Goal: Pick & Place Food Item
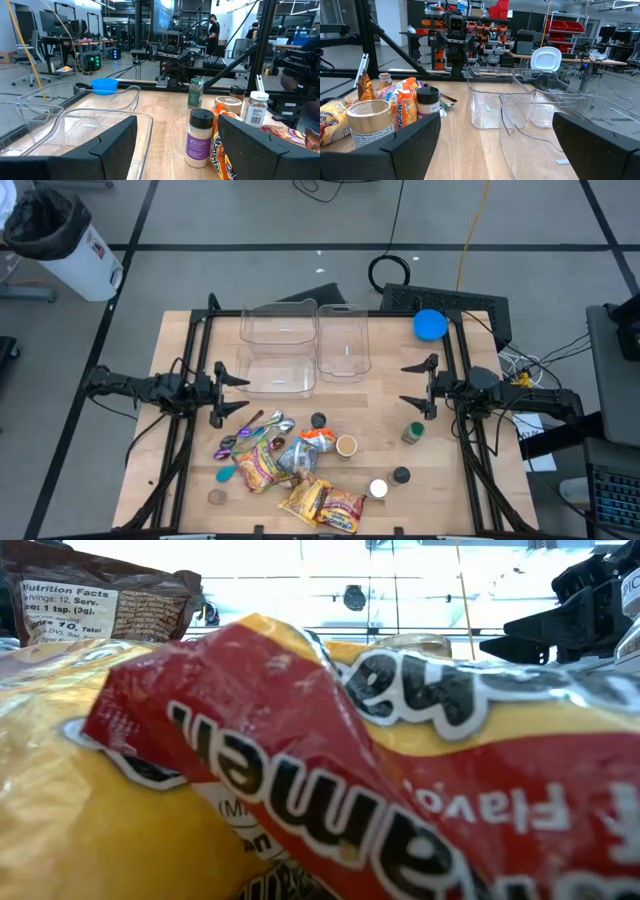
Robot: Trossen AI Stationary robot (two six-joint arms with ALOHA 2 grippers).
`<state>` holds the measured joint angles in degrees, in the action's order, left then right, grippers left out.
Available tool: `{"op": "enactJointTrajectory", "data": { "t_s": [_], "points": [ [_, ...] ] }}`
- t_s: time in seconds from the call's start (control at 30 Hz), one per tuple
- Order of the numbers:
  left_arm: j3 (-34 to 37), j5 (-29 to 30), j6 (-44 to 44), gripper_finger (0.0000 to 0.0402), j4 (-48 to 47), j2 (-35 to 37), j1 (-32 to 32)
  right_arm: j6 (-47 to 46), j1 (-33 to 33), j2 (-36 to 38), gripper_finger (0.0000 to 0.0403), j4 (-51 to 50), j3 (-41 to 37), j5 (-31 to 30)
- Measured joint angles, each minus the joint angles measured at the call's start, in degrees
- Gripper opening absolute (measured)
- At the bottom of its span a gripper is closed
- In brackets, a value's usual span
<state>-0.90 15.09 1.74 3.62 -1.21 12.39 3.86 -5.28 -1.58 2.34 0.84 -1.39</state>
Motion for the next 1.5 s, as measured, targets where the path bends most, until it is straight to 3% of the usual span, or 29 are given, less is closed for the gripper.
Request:
{"op": "enactJointTrajectory", "data": {
  "t_s": [1.33, 1.5],
  "points": [
    [0.01, 0.64, -0.04, 0.0285, 0.04, -0.01, 0.02, 0.00, 0.00, 0.00, 0.0380, -0.02, 0.00, 0.02],
    [0.08, 1.51, 0.00, 0.0285, 3.47, -0.02, -0.01, 0.00, 0.01, 0.01, 0.0380, -0.02, -0.01, 0.01]
  ]
}}
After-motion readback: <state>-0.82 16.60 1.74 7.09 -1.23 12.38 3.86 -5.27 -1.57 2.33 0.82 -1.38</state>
